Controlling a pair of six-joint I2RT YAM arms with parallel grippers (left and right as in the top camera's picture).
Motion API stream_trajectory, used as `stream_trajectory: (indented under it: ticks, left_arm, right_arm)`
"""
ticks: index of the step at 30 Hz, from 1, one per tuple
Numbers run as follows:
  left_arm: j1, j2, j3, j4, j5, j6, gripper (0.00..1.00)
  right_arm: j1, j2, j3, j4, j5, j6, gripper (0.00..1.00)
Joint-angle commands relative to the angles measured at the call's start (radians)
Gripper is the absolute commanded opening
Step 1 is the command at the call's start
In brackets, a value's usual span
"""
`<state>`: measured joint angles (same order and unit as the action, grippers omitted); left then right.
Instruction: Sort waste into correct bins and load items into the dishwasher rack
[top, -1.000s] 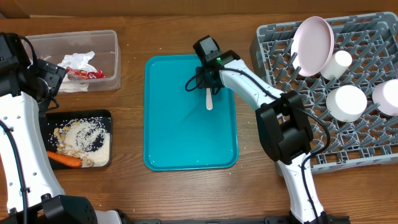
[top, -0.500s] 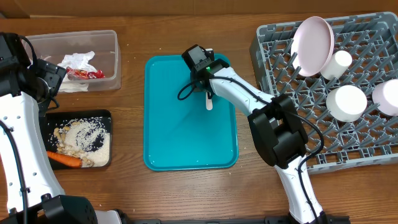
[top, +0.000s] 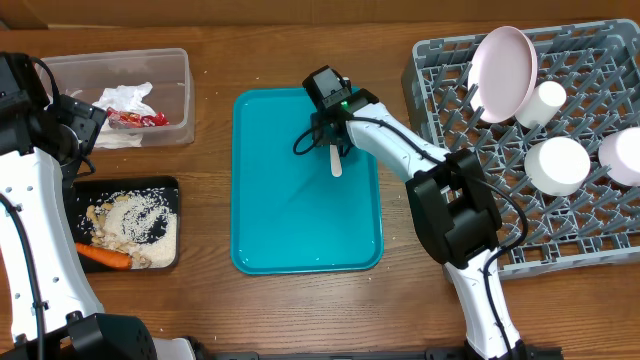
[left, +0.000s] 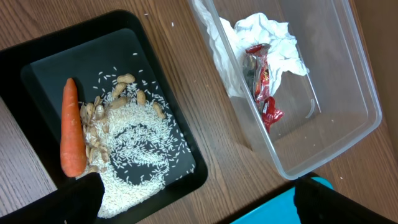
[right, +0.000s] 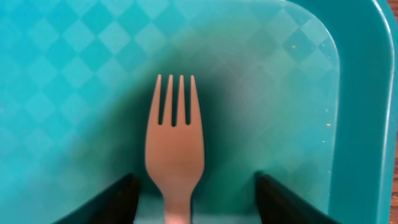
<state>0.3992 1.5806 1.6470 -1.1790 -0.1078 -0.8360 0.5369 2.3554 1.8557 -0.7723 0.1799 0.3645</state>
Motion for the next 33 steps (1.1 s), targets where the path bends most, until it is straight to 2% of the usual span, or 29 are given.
stream_trajectory:
  ticks: [1,6,9,11,17,22,26,33]
  left_arm:
    - [0.000,0.003,0.007,0.002,-0.003,-0.009,1.00]
    - [0.000,0.003,0.007,0.002,-0.003,-0.009,1.00]
    - [0.000,0.003,0.007,0.002,-0.003,-0.009,1.00]
    - [0.000,0.003,0.007,0.002,-0.003,-0.010,1.00]
    - [0.000,0.003,0.007,0.002,-0.003,-0.010,1.00]
    - [0.000,0.003,0.007,0.002,-0.003,-0.010,1.00]
    - [0.000,0.003,0.007,0.002,-0.003,-0.010,1.00]
    - [0.000,0.003,0.007,0.002,-0.003,-0.009,1.00]
  right_arm:
    - [-0.010,0.031,-0.055,0.006,-0.108,0.002,0.47]
    - [0.011,0.045,-0.098,0.051,-0.099,-0.005,0.44]
    - [0.012,0.047,-0.101,0.048,-0.092,-0.005,0.38]
    - [0.012,0.047,-0.101,0.039,-0.092,-0.005,0.37]
    - [0.026,0.047,-0.101,0.014,0.025,-0.005,0.38]
    - [0.044,0.047,-0.101,0.012,0.043,0.000,0.38]
    - [0.044,0.047,-0.101,0.019,0.008,-0.001,0.22]
    - [0.035,0.046,-0.061,-0.034,-0.009,-0.001,0.08]
